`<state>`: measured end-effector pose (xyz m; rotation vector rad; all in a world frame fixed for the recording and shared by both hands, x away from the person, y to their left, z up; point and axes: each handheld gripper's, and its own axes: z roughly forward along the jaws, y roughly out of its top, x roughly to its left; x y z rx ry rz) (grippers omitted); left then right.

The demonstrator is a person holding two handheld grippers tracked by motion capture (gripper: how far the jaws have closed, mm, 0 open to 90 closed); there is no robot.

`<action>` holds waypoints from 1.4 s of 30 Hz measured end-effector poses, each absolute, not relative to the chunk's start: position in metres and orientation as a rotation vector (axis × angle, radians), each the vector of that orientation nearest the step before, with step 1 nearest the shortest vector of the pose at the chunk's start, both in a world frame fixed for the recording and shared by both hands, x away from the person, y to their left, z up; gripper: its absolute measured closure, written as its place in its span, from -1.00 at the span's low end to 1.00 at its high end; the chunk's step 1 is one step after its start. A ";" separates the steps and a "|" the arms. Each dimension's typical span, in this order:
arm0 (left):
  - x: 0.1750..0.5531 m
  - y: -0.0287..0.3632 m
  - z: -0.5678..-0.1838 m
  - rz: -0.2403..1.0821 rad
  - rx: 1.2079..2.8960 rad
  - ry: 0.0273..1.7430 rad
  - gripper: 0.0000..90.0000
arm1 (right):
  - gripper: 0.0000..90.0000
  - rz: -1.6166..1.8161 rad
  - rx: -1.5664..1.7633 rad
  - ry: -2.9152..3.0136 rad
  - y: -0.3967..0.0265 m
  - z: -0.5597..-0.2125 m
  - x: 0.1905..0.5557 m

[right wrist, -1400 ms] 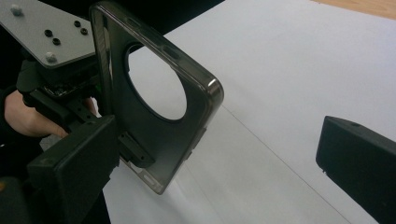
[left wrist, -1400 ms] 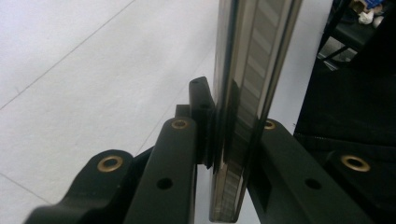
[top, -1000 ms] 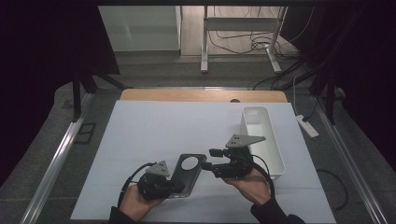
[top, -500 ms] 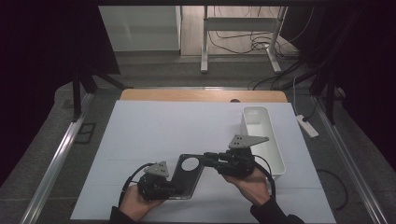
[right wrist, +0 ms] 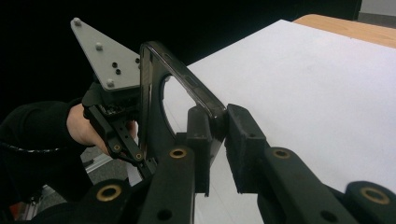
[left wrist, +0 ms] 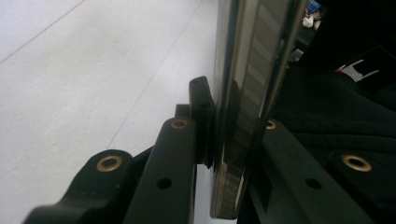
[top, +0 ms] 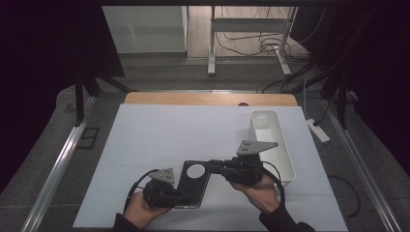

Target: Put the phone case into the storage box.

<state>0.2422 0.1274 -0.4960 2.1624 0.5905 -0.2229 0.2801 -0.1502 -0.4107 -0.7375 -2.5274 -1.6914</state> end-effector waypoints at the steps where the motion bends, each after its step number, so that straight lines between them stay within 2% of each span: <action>1: 0.242 0.127 -0.497 -0.222 2.164 0.590 0.88 | 0.77 -1.690 -0.735 -2.528 -0.150 -0.411 0.280; 7: 0.243 0.126 -0.498 -0.218 2.168 0.590 0.87 | 0.78 -1.694 -0.715 -2.540 -0.149 -0.409 0.278; 14: 0.243 0.125 -0.499 -0.200 2.172 0.593 0.73 | 0.79 -1.709 -0.713 -2.545 -0.149 -0.408 0.277; 24: 0.242 0.126 -0.498 -0.156 2.158 0.602 0.33 | 0.79 -1.716 -0.706 -2.554 -0.150 -0.406 0.276; 40: 0.240 0.134 -0.490 -0.041 2.130 0.636 -0.47 | 0.79 -1.726 -0.723 -2.565 -0.157 -0.401 0.278; 42: 0.239 0.136 -0.489 -0.031 2.120 0.644 -0.50 | 0.79 -1.730 -0.726 -2.569 -0.159 -0.400 0.279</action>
